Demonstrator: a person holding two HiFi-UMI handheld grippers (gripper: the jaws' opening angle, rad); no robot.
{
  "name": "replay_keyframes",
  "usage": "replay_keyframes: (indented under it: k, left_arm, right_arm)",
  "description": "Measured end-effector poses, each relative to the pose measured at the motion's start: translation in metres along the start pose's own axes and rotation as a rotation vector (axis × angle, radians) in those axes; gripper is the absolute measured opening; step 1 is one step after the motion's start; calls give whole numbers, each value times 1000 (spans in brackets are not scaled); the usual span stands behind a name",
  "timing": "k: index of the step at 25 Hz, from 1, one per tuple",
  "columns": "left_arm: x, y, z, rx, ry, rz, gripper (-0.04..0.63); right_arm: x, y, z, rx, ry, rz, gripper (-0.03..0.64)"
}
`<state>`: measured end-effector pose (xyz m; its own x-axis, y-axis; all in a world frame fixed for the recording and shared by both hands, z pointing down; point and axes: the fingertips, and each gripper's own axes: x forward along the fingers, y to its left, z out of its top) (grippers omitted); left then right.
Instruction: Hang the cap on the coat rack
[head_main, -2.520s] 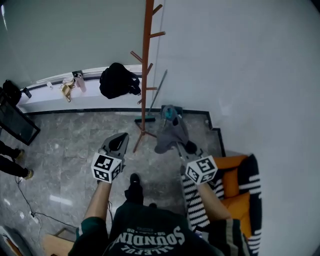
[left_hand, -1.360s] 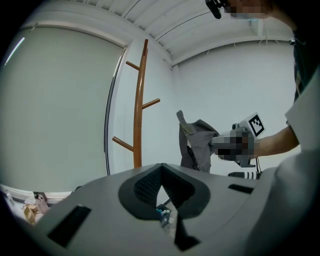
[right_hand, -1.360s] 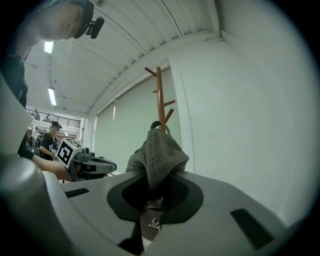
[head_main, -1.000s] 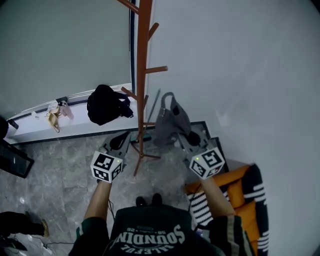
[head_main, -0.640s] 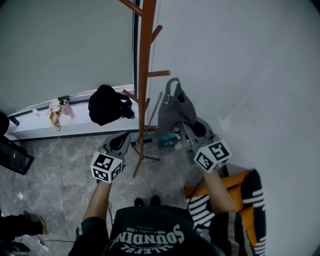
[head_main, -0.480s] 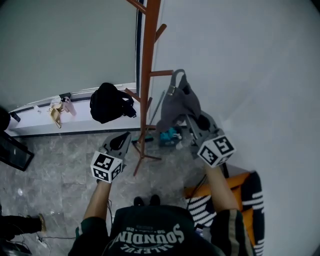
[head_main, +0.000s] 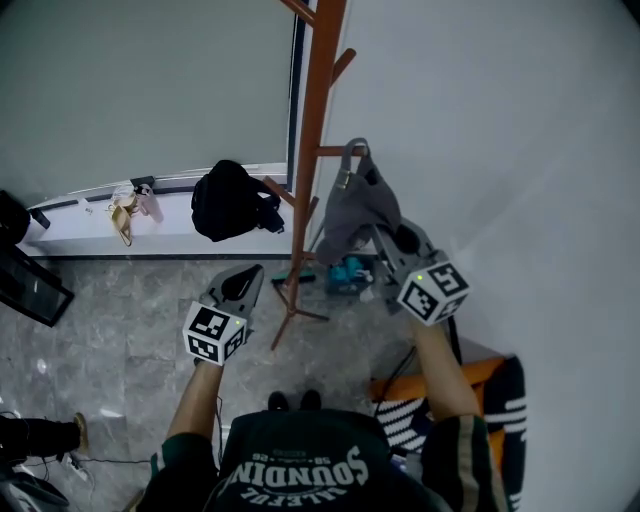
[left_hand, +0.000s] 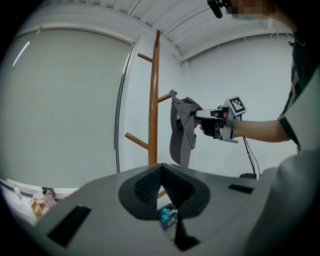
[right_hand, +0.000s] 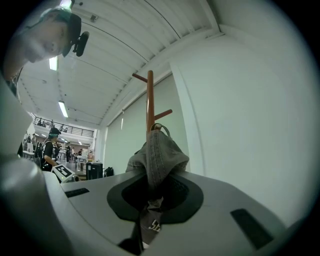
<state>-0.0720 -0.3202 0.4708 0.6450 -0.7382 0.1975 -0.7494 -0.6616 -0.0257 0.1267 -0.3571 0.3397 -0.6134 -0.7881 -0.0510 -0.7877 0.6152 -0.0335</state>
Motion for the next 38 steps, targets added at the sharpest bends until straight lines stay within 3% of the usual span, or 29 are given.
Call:
replay_keyframes:
  k: [4,11,22,29,38]
  left_arm:
    - [-5,-21,-6,3,0,24,0]
    - [-6,33,-7,-39,28,46,0]
    - [-19,38,-7,-49,26,77,0]
    - [-21,35,-8,-51,30,69,0]
    - [-15,30,-9,-50,31,41,0]
  right_arm:
    - [-15,3,-13,3,10,37,25]
    - [47,9,-27,41,52,63,25]
    - [59,18,-40,32,89,81,26]
    - [53,8,-50,69,45,11,31]
    - [37,2,-65,72,43,-69,99]
